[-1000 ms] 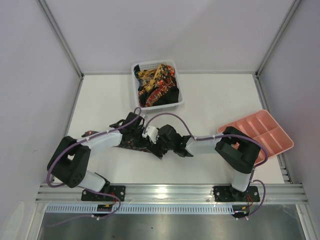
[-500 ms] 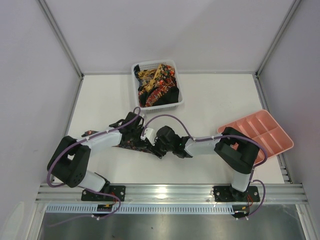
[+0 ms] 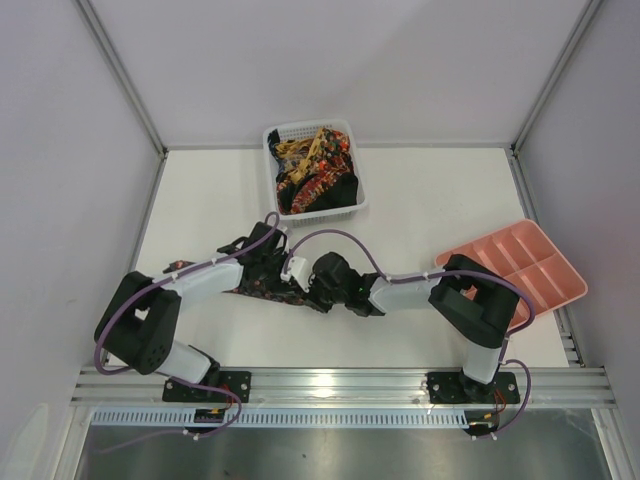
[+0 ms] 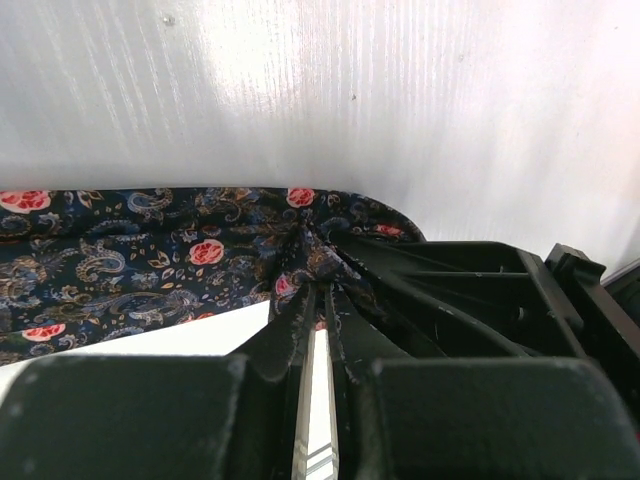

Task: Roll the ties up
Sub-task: Roll the tie

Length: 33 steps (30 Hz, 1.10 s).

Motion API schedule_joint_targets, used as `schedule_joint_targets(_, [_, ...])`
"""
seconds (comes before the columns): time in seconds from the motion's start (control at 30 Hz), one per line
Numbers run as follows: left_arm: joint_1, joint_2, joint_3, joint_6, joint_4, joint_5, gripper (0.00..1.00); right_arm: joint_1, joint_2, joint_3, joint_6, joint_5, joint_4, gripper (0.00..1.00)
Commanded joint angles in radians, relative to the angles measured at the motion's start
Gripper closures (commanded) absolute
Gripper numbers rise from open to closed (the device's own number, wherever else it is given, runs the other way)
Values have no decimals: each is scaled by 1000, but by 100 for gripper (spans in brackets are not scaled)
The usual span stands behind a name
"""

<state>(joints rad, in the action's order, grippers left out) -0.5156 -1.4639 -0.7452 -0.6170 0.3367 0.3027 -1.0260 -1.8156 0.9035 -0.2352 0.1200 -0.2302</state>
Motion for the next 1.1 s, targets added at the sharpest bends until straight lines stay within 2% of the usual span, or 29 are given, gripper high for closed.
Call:
schedule_joint_targets(0.0, [-4, 0, -19, 16, -4, 15, 88, 4, -11, -18, 20, -36, 63, 75])
schedule_joint_targets(0.17, [-4, -9, -14, 13, -13, 21, 88, 7, 2, -25, 34, -51, 65, 49])
schedule_joint_targets(0.2, [-4, -10, -13, 11, -11, 21, 89, 7, 9, -28, 36, -52, 65, 40])
schedule_joint_targets(0.27, [-4, -13, -11, 13, -11, 18, 89, 7, 16, -35, 42, -63, 63, 29])
schedule_joint_targets(0.43, [-4, -13, -16, 11, -7, 18, 89, 7, 90, -87, 66, -94, 31, 17])
schedule_joint_targets(0.73, [-4, -30, -37, 16, 2, 15, 89, 23, 243, -186, 191, -118, 6, 8])
schedule_joint_targets(0.97, [-3, -39, -65, 20, 18, 12, 89, 89, 421, -218, 336, -50, 69, 8])
schedule_joint_targets(1.07, [-3, -45, -82, 25, 33, 9, 89, 158, 492, -222, 422, 30, 121, 14])
